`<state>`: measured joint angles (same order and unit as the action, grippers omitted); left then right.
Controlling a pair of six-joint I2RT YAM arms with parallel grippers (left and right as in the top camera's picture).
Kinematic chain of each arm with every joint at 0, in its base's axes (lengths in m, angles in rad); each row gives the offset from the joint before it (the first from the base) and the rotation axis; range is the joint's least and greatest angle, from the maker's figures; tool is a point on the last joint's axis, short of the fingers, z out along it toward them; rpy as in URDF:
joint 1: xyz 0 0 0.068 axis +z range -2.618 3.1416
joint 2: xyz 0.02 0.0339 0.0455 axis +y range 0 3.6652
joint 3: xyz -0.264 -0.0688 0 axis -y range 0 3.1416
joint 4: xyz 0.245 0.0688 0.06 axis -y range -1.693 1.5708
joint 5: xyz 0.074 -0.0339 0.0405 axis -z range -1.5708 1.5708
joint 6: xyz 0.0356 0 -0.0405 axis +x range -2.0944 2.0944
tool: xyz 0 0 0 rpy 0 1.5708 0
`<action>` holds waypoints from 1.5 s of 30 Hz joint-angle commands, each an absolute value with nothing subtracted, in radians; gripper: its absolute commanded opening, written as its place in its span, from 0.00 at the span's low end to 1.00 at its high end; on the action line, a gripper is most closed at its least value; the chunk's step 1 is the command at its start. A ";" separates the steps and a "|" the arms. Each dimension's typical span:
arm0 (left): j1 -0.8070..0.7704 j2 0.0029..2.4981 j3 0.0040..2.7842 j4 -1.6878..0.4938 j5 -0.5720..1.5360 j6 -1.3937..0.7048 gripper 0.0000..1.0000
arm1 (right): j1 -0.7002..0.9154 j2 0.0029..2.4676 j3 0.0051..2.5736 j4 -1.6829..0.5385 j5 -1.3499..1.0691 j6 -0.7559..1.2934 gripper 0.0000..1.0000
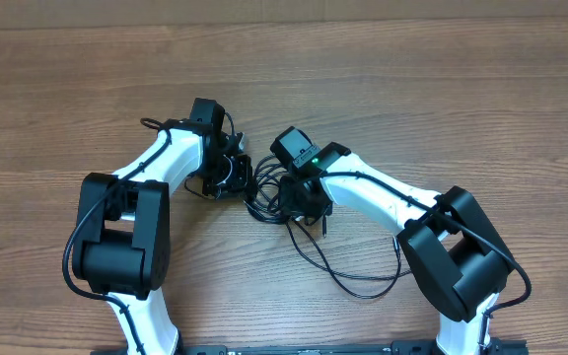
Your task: Untangle cables
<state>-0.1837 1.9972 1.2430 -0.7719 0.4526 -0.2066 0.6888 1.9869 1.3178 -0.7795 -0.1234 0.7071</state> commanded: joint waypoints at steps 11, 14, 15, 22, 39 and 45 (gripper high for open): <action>-0.191 2.029 1.220 -0.773 0.390 -0.210 0.25 | 0.689 1.966 1.268 -0.752 -0.103 0.715 0.27; -0.191 2.029 1.220 -0.773 0.390 -0.210 0.25 | 0.688 1.965 1.272 -0.748 -0.129 0.704 0.18; -0.191 2.029 1.220 -0.773 0.390 -0.210 0.25 | 0.686 1.963 1.282 -0.750 -0.146 0.702 0.18; -0.191 2.029 1.220 -0.774 0.390 -0.209 0.26 | 0.677 1.930 1.355 -0.770 -0.264 0.639 0.39; -0.191 2.029 1.220 -0.778 0.390 -0.210 0.28 | 0.678 1.931 1.348 -0.858 -0.133 0.685 0.39; -0.191 2.029 1.220 -0.778 0.390 -0.210 0.28 | 0.680 1.932 1.348 -0.851 -0.093 0.686 0.35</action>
